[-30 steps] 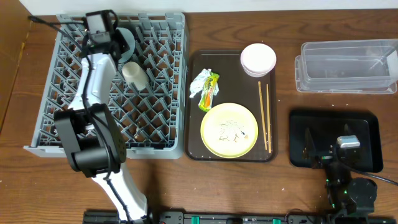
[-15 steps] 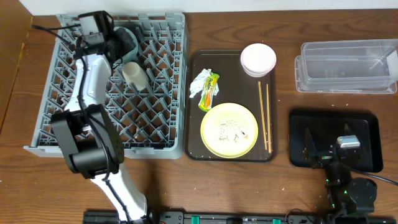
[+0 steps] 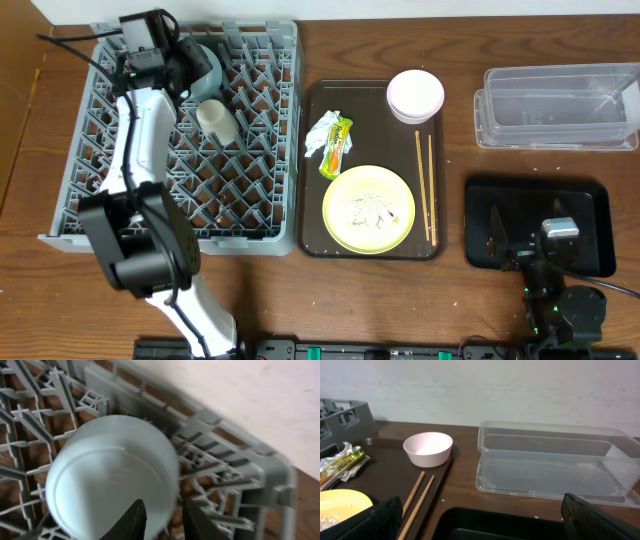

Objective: Sort waste into correct bins and load items into the dishwasher
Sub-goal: 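Move the left gripper to the pink bowl on the tray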

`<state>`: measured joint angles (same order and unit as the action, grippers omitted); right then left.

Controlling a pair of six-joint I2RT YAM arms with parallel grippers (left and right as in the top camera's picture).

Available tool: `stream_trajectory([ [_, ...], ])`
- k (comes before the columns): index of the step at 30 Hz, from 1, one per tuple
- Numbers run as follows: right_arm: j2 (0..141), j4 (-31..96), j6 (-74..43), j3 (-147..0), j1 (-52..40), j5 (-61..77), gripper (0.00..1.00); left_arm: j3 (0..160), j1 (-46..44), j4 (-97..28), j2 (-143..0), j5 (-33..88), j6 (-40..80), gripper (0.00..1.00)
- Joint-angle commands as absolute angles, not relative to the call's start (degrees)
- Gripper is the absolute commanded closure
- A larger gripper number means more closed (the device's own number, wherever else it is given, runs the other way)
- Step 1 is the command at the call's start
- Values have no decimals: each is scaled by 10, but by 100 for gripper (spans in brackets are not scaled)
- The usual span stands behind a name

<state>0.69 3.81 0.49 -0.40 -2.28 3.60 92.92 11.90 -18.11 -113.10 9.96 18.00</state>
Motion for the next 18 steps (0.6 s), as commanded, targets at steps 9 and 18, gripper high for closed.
stream_trajectory([
  [9,4,40,9,-3,-29,35,1,932,117,-119,-1205,80,182,69],
  [18,4,41,9,-3,-29,35,1,932,113,-152,-1017,156,185,60],
])
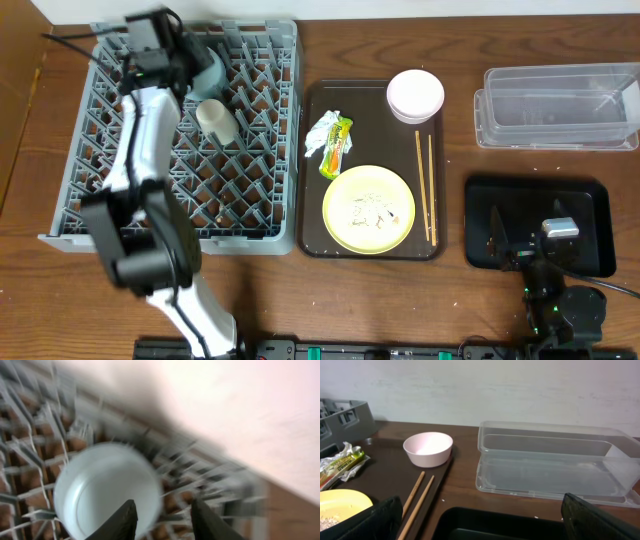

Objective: Sort waste into correct bins and load items into the dishwasher
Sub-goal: 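Move the left gripper to the pink bowl on the tray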

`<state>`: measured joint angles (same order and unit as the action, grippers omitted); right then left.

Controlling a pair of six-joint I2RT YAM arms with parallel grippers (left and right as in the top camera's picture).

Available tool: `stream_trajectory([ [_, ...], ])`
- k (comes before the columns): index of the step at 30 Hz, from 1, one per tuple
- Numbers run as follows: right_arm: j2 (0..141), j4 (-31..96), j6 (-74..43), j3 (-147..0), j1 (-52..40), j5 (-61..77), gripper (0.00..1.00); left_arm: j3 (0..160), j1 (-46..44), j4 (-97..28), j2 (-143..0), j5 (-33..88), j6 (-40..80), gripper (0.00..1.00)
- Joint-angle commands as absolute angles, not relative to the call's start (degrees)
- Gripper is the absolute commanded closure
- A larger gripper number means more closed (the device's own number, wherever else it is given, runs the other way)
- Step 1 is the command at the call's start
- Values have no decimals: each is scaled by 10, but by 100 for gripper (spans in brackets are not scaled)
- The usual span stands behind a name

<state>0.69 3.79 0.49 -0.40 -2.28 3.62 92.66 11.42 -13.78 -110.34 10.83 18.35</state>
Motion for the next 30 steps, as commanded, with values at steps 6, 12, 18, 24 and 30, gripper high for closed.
stream_trajectory([
  [6,4,40,9,-3,-29,35,1,932,13,-285,-967,328,103,58],
  [12,4,40,9,-3,-29,35,1,932,-219,-350,-974,154,-48,51],
  [18,4,41,9,-3,-29,35,1,932,-370,-325,-1030,-61,-112,46],
  [24,4,40,9,-3,-29,35,1,932,-381,-253,-1124,-64,-105,43],
  [30,4,40,9,-3,-29,35,1,932,-381,-106,-1210,67,-89,43],
])
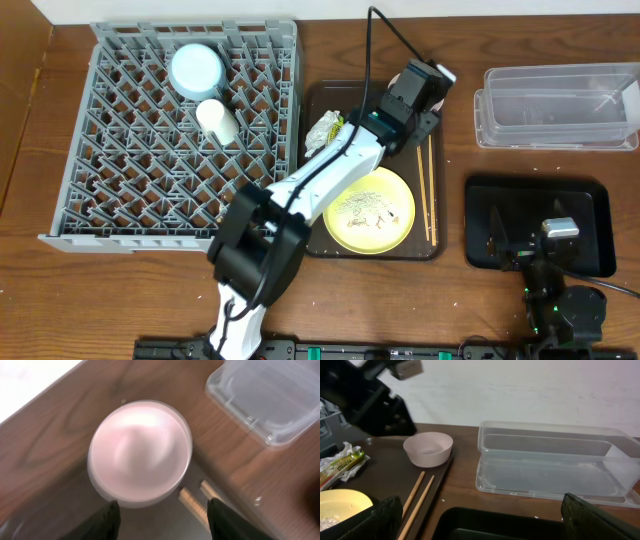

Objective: Sort waste into correct bins and load items into the dishwasher
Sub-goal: 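Move the left gripper to the pink bowl on the tray, then grasp the pink bowl rim with the left gripper and lift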

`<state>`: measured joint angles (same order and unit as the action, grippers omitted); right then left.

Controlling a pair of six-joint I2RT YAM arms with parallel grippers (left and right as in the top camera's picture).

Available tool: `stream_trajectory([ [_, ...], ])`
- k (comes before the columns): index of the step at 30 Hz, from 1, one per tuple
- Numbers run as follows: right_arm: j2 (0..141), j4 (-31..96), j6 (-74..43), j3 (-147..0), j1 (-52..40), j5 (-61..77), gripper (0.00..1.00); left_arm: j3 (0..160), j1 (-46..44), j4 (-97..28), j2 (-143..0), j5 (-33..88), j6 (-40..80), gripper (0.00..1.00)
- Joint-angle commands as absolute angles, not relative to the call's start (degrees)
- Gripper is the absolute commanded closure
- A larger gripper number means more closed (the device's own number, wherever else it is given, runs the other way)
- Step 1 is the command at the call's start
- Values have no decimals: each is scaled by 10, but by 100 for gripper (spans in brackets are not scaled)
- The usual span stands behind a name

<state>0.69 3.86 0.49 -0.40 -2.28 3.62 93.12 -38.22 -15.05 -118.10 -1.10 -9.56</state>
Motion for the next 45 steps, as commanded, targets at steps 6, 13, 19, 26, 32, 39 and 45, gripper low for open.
stream_trajectory([
  [6,4,40,9,-3,-29,35,1,932,-381,-36,-1271,69,-90,43],
  [13,4,40,9,-3,-29,35,1,932,-378,25,-1325,23,-90,44],
  [19,4,40,9,-3,-29,35,1,932,-374,22,-1327,23,-89,56],
  [26,4,40,9,-3,-29,35,1,932,-366,3,-1327,24,-65,60],
  [32,4,41,9,-3,-29,35,1,932,-358,-12,-1327,24,-63,62],
  [39,4,40,9,-3,-29,35,1,932,-347,-15,-1327,26,-11,89],
  [45,4,41,9,-3,-29,35,1,932,-341,1,-1324,58,45,92],
])
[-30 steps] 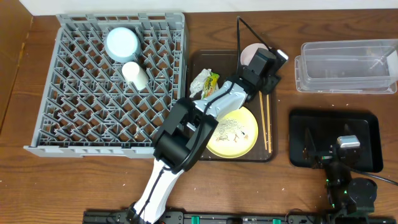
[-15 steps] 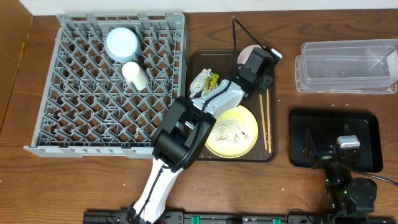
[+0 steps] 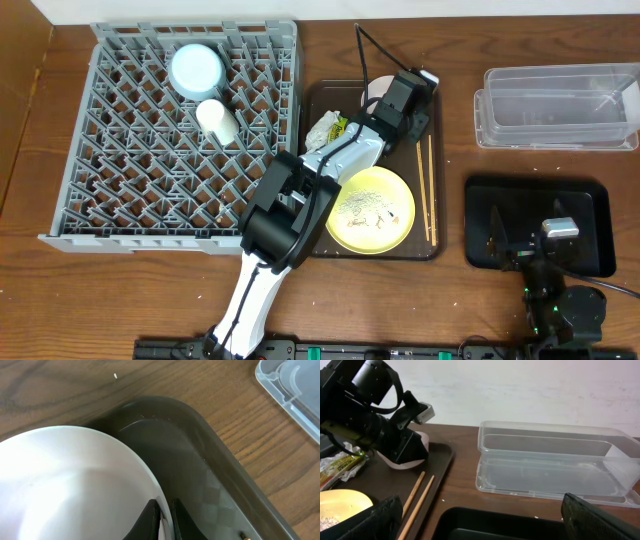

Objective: Sort waste into correct bins and load items into the dishwasher
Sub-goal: 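Grasp the pink bowl rim with the left gripper and lift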

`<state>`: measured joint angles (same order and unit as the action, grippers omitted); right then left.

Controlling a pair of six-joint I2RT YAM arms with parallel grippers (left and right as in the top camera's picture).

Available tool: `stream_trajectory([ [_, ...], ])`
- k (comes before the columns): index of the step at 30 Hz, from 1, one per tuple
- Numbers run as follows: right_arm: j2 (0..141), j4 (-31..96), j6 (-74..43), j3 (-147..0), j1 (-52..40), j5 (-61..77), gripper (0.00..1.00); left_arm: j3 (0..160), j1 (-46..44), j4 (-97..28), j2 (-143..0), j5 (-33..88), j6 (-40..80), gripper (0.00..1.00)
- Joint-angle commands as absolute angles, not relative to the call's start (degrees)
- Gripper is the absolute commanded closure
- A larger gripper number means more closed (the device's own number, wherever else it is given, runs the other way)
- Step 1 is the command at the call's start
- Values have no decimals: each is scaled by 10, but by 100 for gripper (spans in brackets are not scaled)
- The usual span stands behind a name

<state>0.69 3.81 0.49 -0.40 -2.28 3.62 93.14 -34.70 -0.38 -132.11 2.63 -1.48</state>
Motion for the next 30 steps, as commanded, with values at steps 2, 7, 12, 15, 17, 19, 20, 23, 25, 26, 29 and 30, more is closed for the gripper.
stream_trajectory([
  [2,4,40,9,-3,-29,35,1,932,-331,8,-1323,89,89,92],
  [7,4,40,9,-3,-29,35,1,932,-284,22,-1323,197,220,92],
  [12,4,40,9,-3,-29,35,1,932,-220,85,-1323,376,328,93],
  [15,4,40,9,-3,-29,35,1,932,-189,114,-1323,418,411,93],
  [17,4,40,9,-3,-29,35,1,932,-174,115,-1323,418,470,93],
  [19,4,40,9,-3,-29,35,1,932,-160,115,-1323,429,504,93],
  [20,4,41,9,-3,-29,35,1,932,-154,115,-1323,434,512,93],
  [23,4,41,9,-3,-29,35,1,932,-139,111,-1323,447,518,93],
  [25,4,41,9,-3,-29,35,1,932,-134,94,-1324,446,518,93],
  [26,4,40,9,-3,-29,35,1,932,-134,84,-1325,447,518,92],
  [29,4,41,9,-3,-29,35,1,932,-137,67,-1328,448,518,93],
  [30,4,41,9,-3,-29,35,1,932,-137,63,-1328,448,518,93],
])
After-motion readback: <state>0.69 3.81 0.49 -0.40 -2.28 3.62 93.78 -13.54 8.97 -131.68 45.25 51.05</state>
